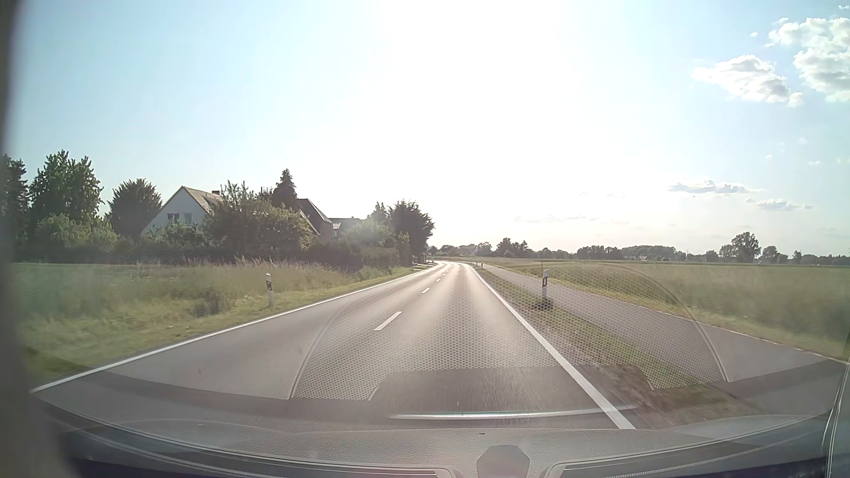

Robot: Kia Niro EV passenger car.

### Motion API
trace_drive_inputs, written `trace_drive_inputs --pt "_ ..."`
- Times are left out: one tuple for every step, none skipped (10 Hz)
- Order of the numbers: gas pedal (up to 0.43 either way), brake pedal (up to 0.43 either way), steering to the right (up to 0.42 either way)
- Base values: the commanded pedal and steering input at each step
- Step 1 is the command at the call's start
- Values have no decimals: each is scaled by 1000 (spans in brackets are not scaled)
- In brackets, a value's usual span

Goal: Follow the waypoints while adhering to traffic rules and regulations

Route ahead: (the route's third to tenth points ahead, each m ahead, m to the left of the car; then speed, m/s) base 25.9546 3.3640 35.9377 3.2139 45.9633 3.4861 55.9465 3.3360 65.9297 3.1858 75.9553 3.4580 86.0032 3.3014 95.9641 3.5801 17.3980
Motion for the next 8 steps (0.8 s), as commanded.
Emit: trace_drive_inputs --pt "197 6 5" --pt "197 6 5" --pt "197 6 5" --pt "197 6 4" --pt "240 6 4" --pt "240 6 4" --pt "240 6 4" --pt "240 6 4"
